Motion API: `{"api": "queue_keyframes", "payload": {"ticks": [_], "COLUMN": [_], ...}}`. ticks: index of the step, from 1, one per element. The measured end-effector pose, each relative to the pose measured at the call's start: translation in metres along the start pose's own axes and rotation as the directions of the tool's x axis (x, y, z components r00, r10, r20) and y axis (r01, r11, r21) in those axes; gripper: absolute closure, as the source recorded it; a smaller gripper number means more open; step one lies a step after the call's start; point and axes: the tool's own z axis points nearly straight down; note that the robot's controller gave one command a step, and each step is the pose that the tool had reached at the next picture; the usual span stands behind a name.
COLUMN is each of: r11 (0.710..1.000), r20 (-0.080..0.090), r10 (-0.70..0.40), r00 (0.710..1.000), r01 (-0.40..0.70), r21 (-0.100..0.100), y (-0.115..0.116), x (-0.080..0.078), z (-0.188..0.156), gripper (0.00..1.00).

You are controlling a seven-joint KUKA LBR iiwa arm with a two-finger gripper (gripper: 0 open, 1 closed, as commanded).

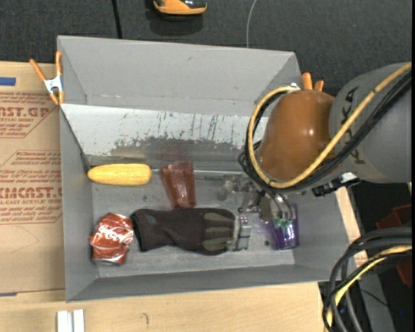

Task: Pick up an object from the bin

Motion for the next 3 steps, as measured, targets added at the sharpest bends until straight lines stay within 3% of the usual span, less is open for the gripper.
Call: {"api": "queue_keyframes", "payload": {"ticks": [1,2,3], "r11": [1.0,0.997,0.99], "r20": [-0.006,-0.006,-0.003], "r10": [0.002,0.083,0.14], "r00": [1.0,0.997,0.99], "r01": [-0.002,-0.083,-0.14], "r21": [-0.001,0.001,0.001], "y": [0.044,0.043,0.051], "x": [0.005,-0.001,0.004], "z": [0.013,0.045,0.104], "gripper": [0.0,0.0,0.0]}}
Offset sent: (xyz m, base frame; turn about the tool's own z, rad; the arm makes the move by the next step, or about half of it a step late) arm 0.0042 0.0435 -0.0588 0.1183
